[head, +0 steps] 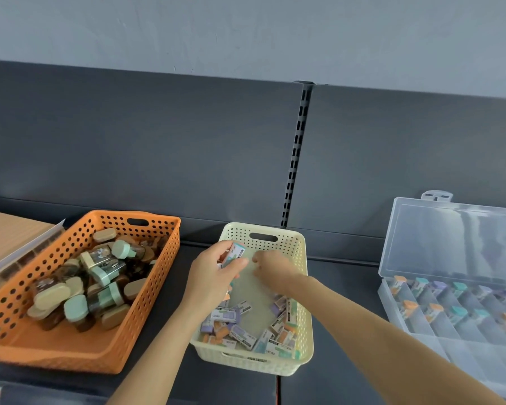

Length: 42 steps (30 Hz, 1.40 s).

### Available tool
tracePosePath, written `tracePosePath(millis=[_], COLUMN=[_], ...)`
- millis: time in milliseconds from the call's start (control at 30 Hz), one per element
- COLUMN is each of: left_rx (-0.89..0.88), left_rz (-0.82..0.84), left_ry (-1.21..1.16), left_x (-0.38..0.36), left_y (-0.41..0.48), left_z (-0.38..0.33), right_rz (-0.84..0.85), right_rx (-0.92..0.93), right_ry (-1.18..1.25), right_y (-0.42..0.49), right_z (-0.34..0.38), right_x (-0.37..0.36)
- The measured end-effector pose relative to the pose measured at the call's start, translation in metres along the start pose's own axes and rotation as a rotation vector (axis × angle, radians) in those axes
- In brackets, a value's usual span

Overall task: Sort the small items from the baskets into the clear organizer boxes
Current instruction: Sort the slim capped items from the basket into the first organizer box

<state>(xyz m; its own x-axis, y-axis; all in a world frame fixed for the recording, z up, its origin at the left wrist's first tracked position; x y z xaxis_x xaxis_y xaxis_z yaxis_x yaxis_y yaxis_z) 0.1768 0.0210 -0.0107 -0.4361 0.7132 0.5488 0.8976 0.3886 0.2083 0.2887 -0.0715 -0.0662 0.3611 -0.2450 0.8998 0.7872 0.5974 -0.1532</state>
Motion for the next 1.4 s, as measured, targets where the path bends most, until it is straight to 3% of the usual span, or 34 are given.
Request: tracePosePath(millis=[100, 200, 333, 467, 700, 967, 1133, 1400], left_rx=[-0.006, -0.017, -0.017, 0.031, -0.057, -0.061, 0.022, -0.092], left_rz=[-0.007, 0.015, 0.073, 0.116, 0.186, 0.301, 0.337, 0.436], left_ry=[0.025, 0.008, -0.033, -0.136, -0.202, -0.251, -0.297, -0.199], left_x=[0.004, 0.002, -0.01, -0.025, -0.074, -0.155, -0.212, -0.314], left_y=[-0.004, -0.007, -0.008, -0.009, -0.013, -0.021, -0.027, -0.044], left_z=[-0.002, -0.008, -0.022, -0.038, -0.088, -0.144, -0.173, -0.237], right_rz=[-0.15, -0.101, -0.002, -0.047, -0.259, -0.443, -0.498, -0.611], right_rx=[-0.077, -0.122, -0.121, -0.151, -0.295, -0.226, -0.218, -0.243], right_ry=[0.555, 1.167, 1.485, 1.663, 1.701, 1.649, 1.513, 1.213], right_y=[-0.011, -0.028, -0.046, -0.07, -0.117, -0.173, -0.207, -0.273], right_z=[-0.005, -0.005, -0.003, -0.016, -0.078, -0.155, -0.217, -0.328], right_x=[0.027, 0.03, 0.034, 0.048, 0.066, 0.106, 0.13, 0.178])
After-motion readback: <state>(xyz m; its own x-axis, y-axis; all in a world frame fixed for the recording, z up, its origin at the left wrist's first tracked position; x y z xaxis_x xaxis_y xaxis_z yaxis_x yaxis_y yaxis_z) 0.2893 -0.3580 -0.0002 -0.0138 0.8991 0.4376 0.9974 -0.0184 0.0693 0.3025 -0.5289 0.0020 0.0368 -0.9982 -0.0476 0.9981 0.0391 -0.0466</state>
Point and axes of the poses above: each hand's wrist, its own y-axis towards the middle knuckle, its own x-axis out of the back of the hand, z = x × y, the point moved 8 cm from there along y, towards the middle knuckle, and after that the axes turned 9 degrees about y, right-handed, at the moved point
